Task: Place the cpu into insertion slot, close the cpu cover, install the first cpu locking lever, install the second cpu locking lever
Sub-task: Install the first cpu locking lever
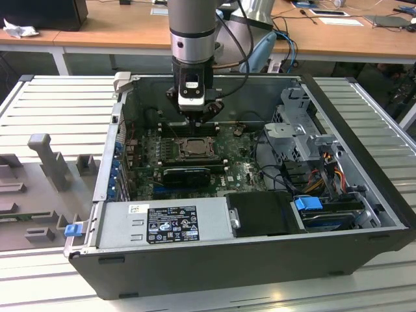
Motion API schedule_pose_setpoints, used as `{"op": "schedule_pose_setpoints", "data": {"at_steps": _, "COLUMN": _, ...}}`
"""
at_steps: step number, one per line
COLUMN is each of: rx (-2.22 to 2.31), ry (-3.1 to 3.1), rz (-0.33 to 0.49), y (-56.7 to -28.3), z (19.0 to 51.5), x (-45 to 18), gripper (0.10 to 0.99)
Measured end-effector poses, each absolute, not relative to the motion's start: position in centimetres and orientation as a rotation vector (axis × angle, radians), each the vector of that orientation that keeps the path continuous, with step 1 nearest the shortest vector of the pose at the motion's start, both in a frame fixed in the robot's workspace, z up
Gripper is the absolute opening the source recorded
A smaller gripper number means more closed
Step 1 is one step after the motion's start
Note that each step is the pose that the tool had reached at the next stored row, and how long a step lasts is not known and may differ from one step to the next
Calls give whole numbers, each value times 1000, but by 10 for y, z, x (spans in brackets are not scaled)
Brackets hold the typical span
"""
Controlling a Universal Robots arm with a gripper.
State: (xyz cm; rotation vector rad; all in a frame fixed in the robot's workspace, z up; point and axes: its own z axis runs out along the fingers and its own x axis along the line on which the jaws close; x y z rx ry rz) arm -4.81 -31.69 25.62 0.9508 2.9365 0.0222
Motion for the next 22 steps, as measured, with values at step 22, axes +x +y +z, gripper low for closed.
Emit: {"op": "schedule_pose_setpoints", "data": {"at_steps": 22, "rx": 217, "ry": 3090, "rz": 44, "y": -317, "z": 256, "x": -48, "gripper": 106}}
